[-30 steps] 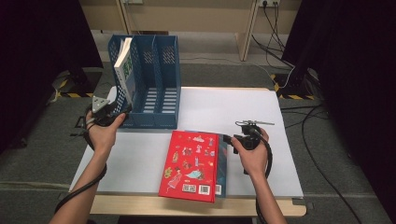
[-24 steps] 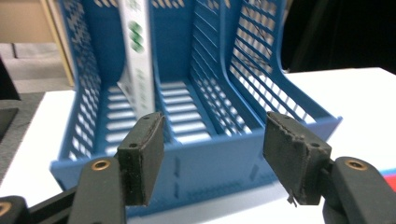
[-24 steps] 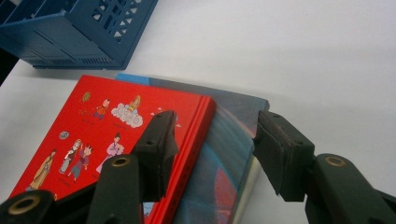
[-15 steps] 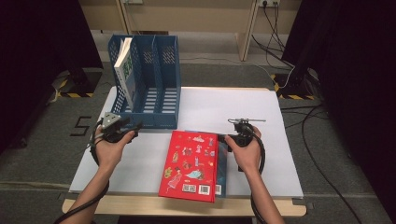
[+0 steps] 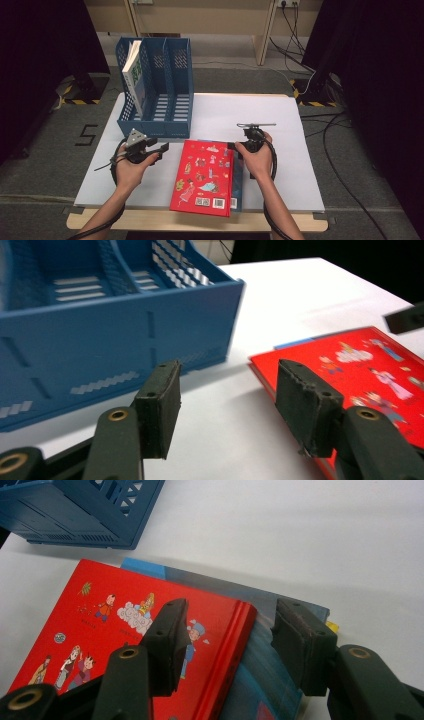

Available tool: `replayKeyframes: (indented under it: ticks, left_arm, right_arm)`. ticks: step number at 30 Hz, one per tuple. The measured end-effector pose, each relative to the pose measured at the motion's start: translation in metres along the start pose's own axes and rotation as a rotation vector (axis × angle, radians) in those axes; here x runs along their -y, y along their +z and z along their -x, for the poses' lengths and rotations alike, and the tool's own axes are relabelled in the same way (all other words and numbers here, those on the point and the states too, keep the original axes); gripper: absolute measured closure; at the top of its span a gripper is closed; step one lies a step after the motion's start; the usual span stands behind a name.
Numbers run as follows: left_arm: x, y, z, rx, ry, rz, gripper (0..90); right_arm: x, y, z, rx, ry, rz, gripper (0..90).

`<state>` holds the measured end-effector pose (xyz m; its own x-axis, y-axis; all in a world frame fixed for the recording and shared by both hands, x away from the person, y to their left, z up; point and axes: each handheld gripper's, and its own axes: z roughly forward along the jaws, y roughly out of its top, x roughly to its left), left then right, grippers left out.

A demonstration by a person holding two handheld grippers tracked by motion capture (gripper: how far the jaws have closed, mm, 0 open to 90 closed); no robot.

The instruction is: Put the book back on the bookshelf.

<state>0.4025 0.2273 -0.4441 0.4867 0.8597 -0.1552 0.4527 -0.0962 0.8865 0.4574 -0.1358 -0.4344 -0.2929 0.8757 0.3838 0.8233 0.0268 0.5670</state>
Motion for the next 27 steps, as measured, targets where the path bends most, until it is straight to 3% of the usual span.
replayKeyframes:
  ticks: [14, 27]
  left_arm:
    - [0.006, 0.022, 0.025, 0.091, 0.019, -0.072, 47.2]
    - [0.009, 0.034, 0.028, 0.093, 0.024, -0.099, 49.0]
  right_arm:
    - [-0.004, 0.012, 0.004, -0.001, 0.022, -0.025, 47.9]
    - [-0.010, 0.016, 0.000, -0.006, 0.022, -0.039, 47.8]
